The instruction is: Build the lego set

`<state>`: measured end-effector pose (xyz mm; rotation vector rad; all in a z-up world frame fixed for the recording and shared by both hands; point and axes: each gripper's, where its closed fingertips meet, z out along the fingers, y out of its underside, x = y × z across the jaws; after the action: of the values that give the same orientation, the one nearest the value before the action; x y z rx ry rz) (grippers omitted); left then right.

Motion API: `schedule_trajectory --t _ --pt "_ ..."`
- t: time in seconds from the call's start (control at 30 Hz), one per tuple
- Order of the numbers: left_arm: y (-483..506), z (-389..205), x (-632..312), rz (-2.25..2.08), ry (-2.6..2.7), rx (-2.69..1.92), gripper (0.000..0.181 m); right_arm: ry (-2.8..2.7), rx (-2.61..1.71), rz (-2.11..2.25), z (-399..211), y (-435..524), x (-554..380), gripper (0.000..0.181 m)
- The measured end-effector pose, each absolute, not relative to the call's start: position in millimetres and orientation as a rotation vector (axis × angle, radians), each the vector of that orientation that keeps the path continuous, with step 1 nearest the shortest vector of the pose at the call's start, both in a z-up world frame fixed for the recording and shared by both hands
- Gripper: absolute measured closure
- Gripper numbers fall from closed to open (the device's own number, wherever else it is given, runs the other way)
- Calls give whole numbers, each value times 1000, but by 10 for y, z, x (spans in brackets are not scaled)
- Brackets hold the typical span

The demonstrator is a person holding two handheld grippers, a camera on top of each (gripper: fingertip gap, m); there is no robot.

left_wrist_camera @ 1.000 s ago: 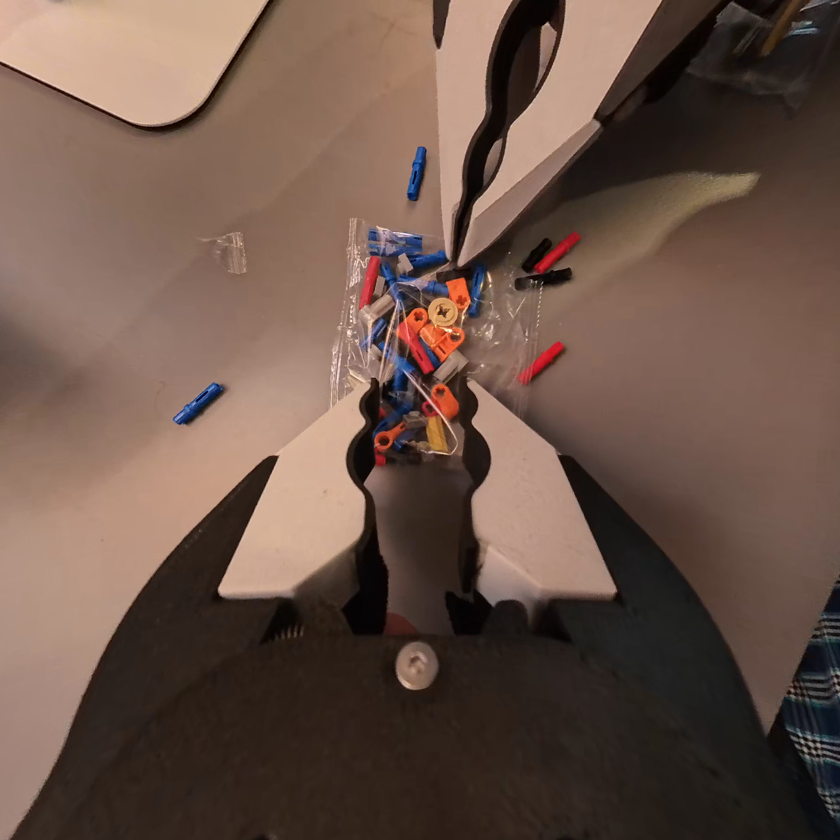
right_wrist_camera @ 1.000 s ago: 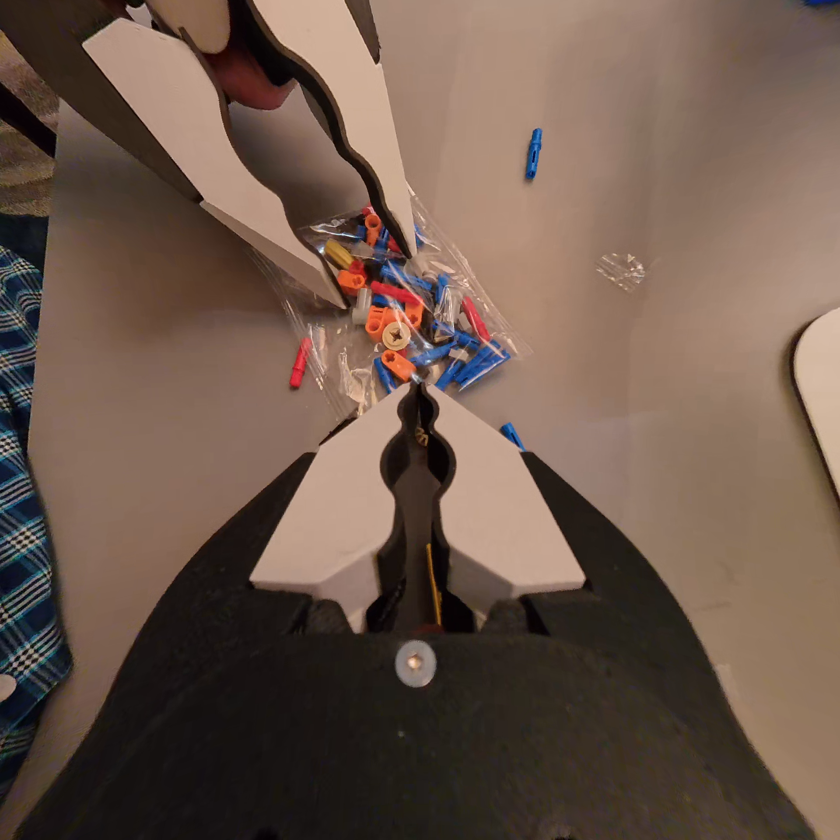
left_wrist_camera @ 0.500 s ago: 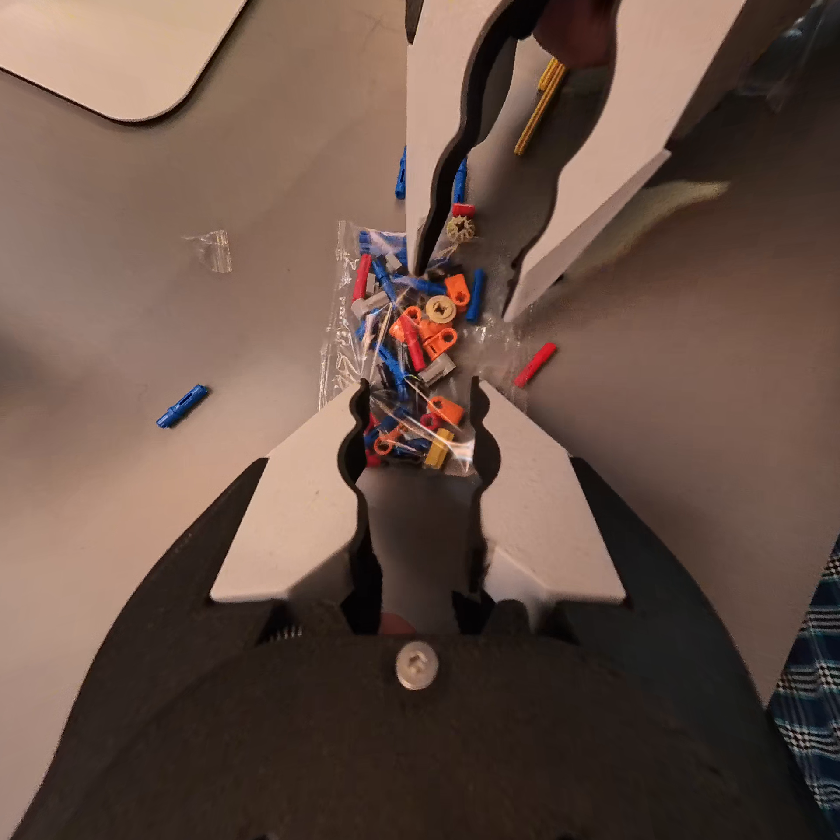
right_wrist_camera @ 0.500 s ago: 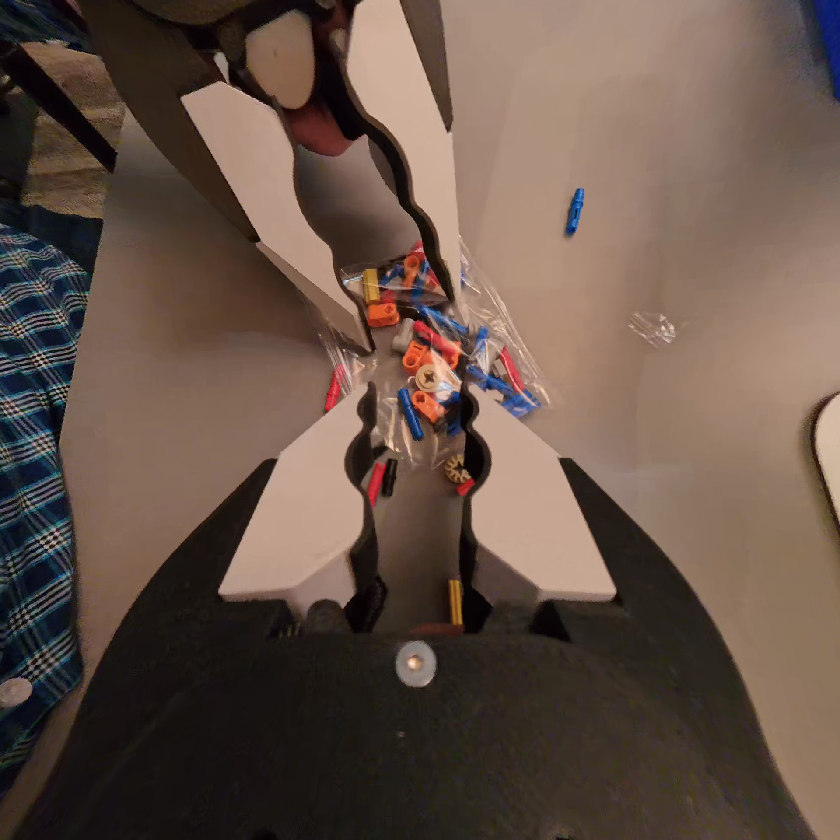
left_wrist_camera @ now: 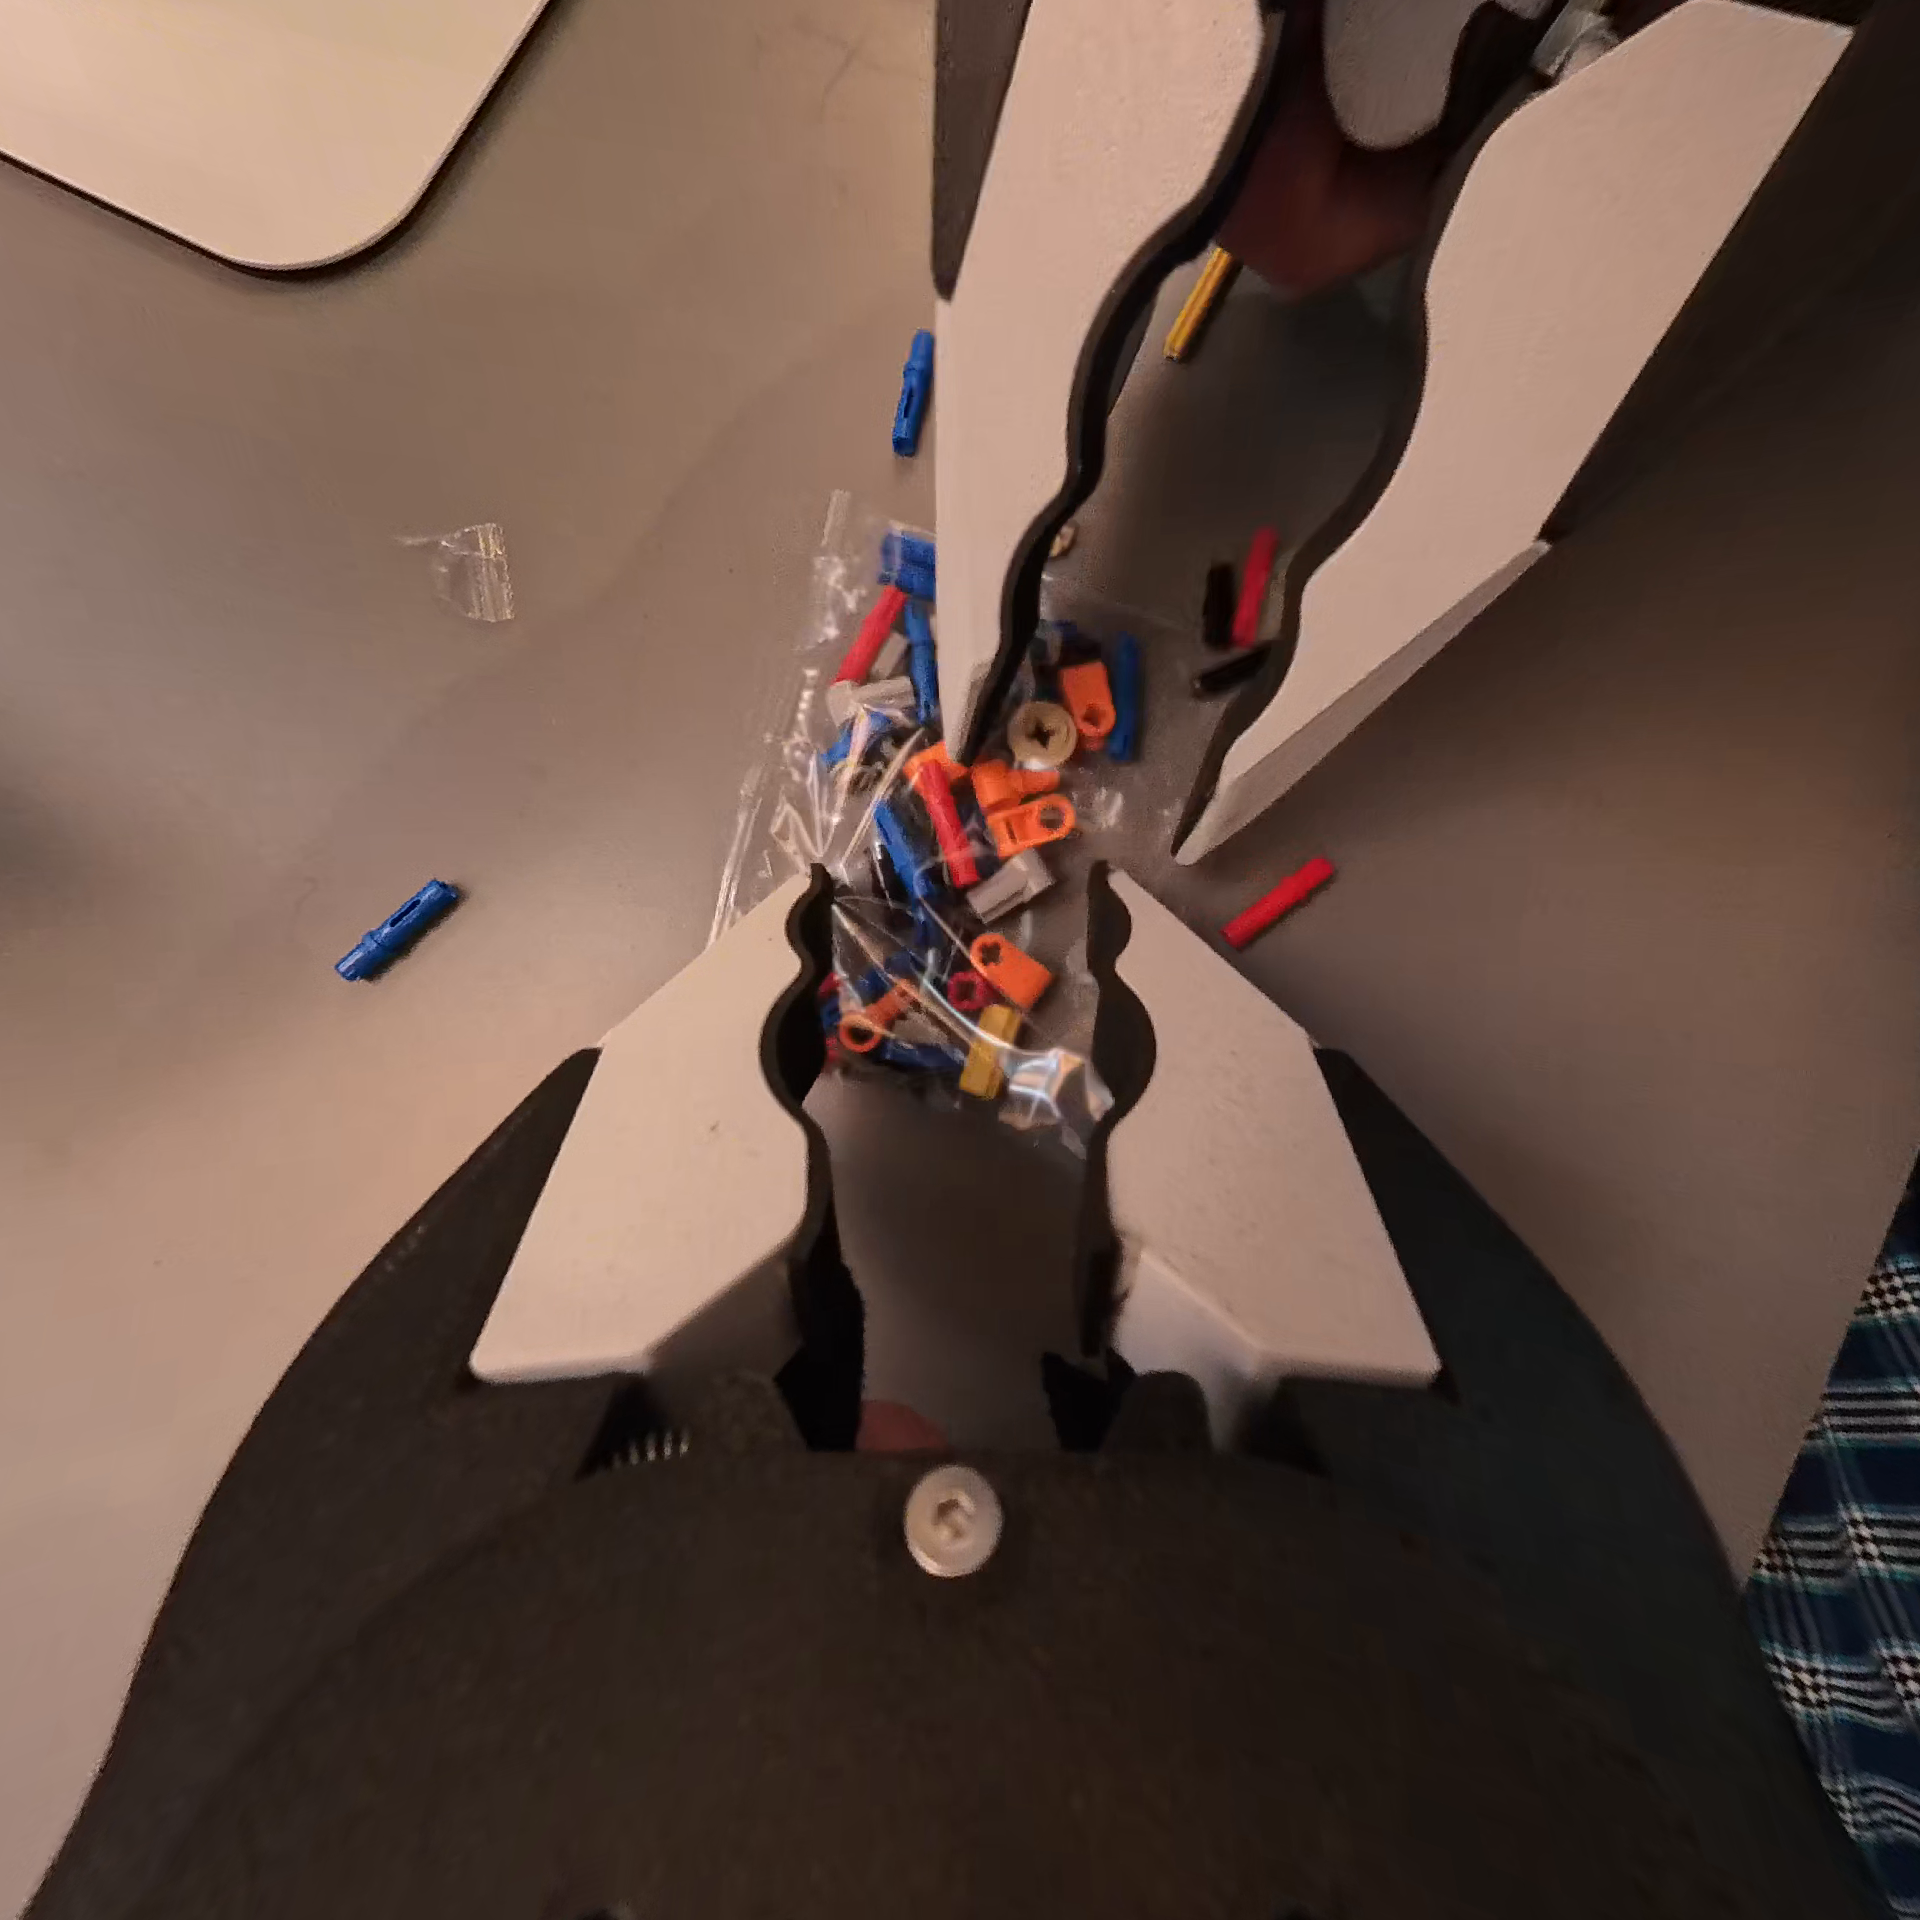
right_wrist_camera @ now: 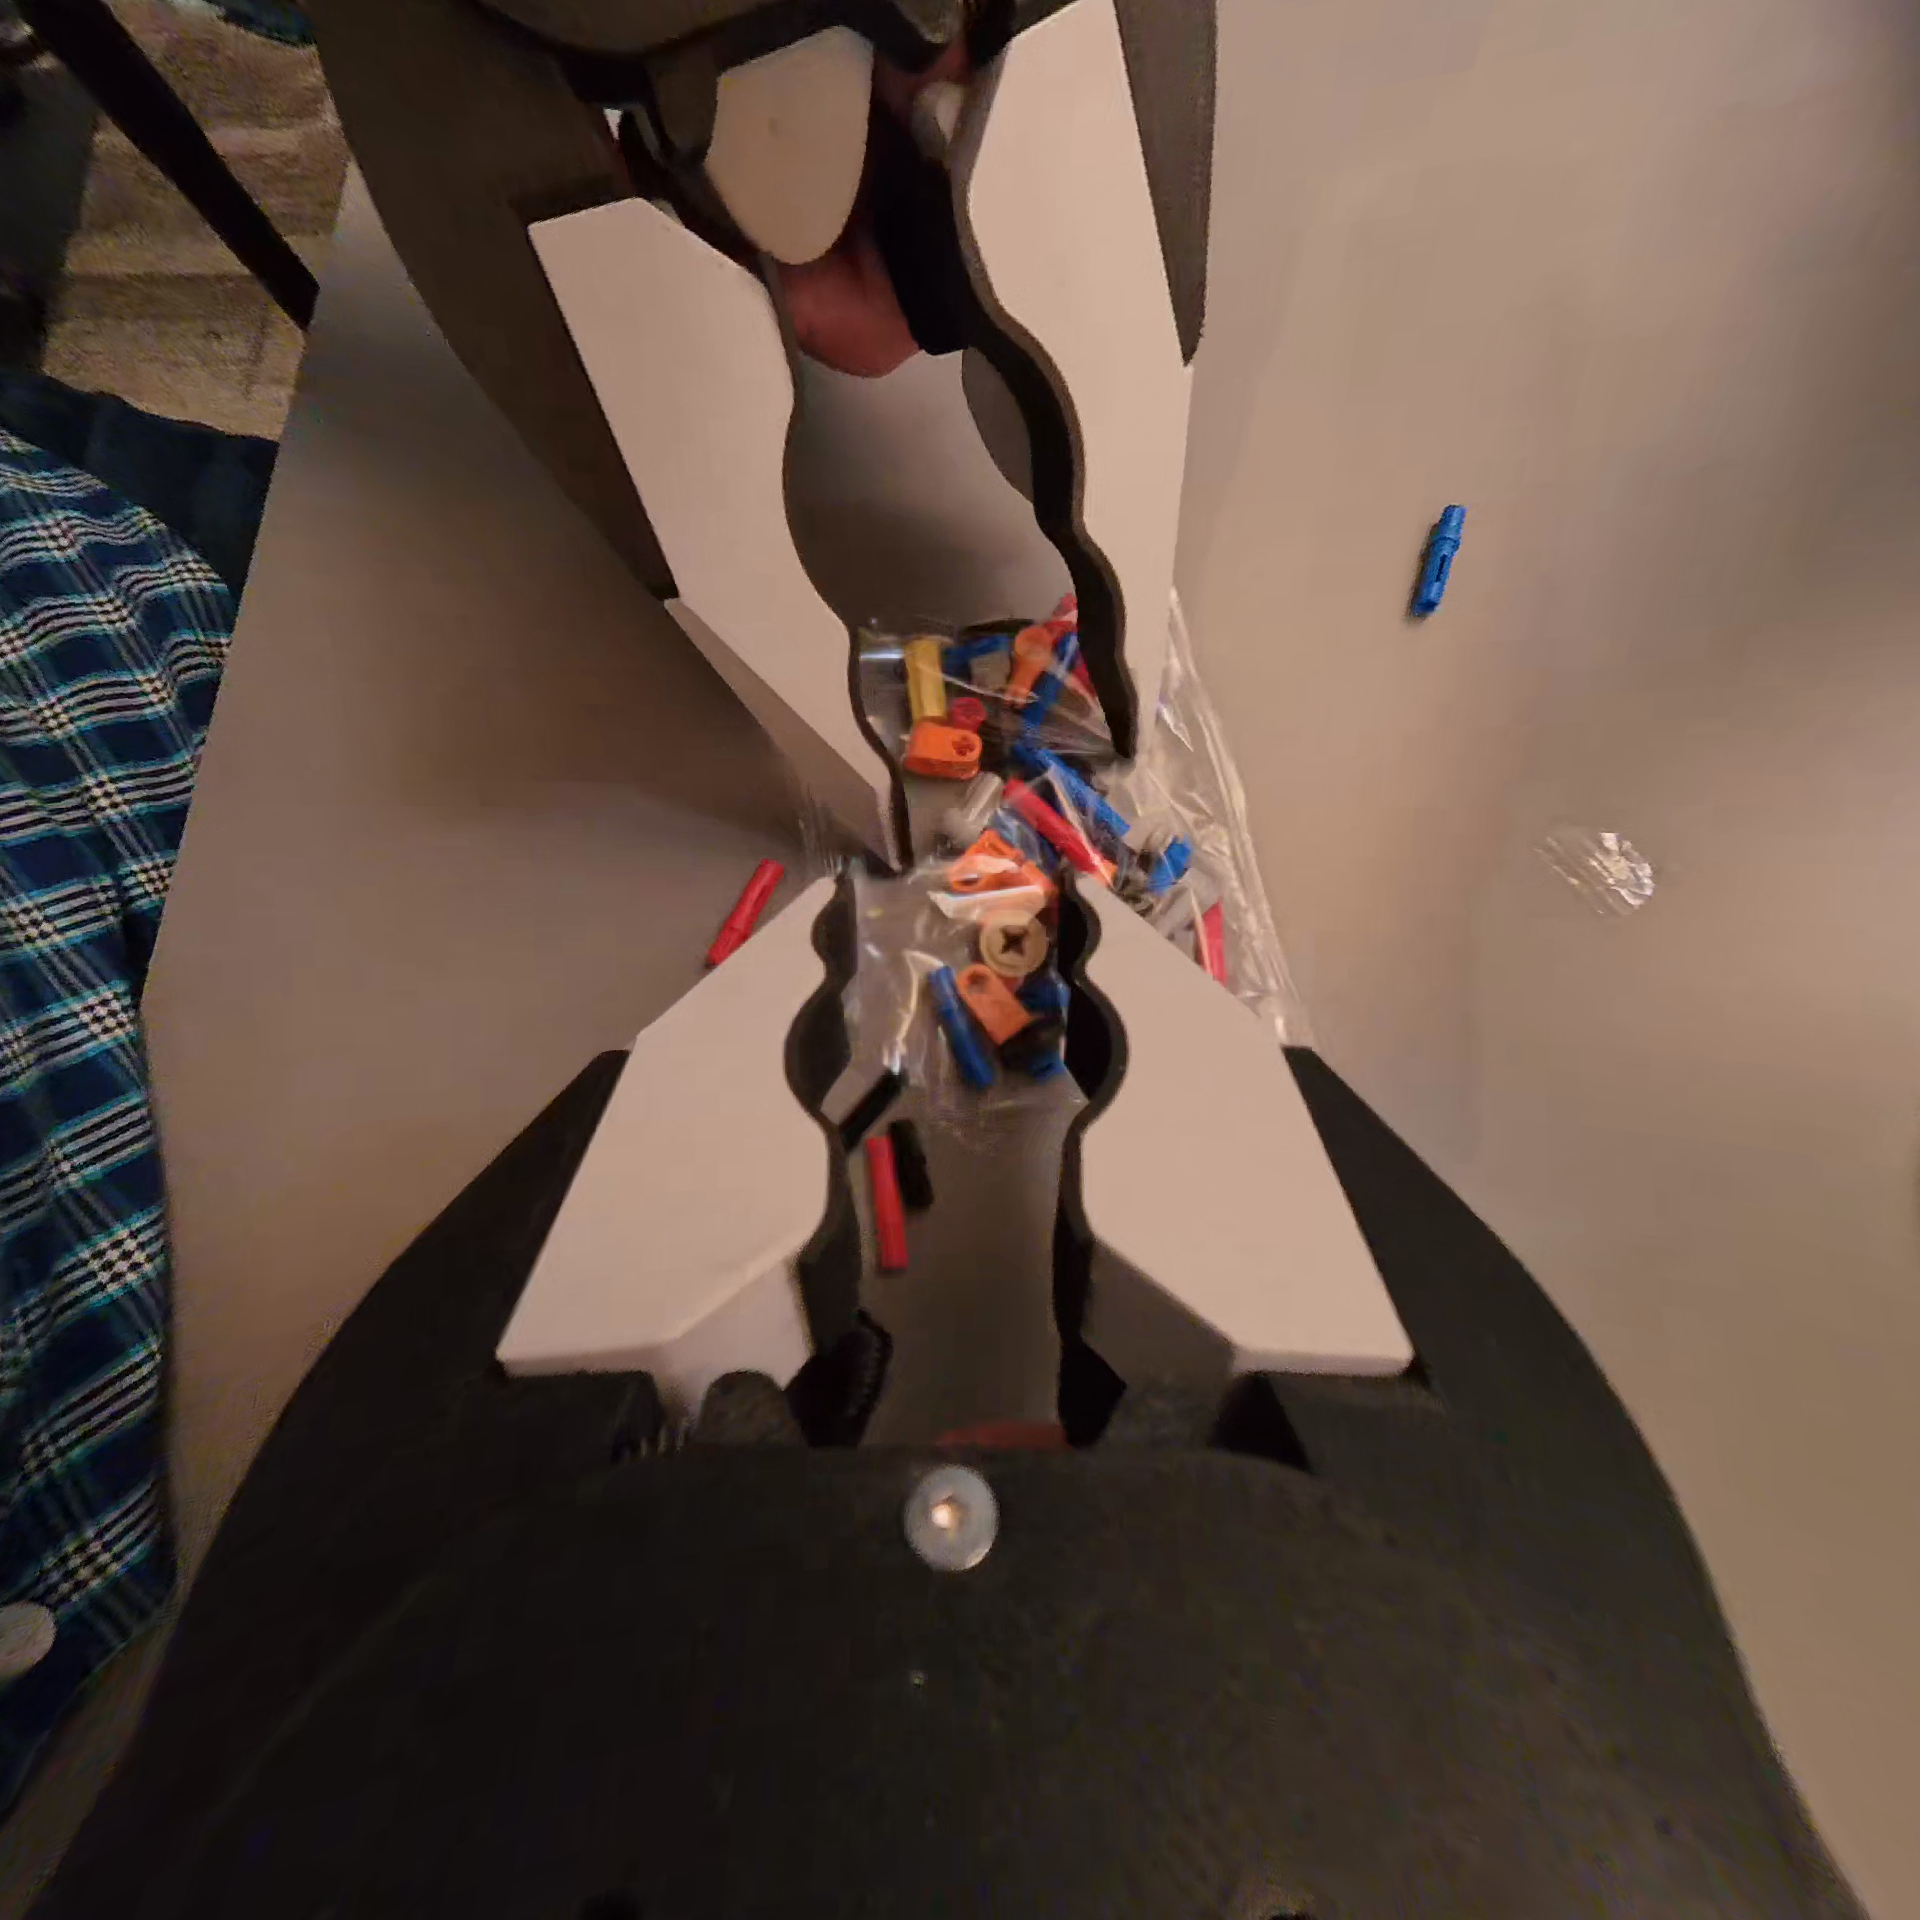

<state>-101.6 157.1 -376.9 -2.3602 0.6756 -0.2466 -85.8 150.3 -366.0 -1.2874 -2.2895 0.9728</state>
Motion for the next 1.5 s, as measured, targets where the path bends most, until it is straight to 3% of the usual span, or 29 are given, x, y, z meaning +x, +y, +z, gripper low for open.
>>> schedule_trajectory --t 0.23,0.37,1.5 --pt "1568 -3767 -1022 -246 671 -2360 133 -2308 -1233 900 -3673 1523 -834 149" --pt "1564 -3761 -1050 -232 673 -2364 134 -2310 -1239 861 -3702 1579 -804 163" --pt "1413 -3713 -1265 -247 664 -2414 126 -2287 -1287 908 -3711 1597 -783 162"
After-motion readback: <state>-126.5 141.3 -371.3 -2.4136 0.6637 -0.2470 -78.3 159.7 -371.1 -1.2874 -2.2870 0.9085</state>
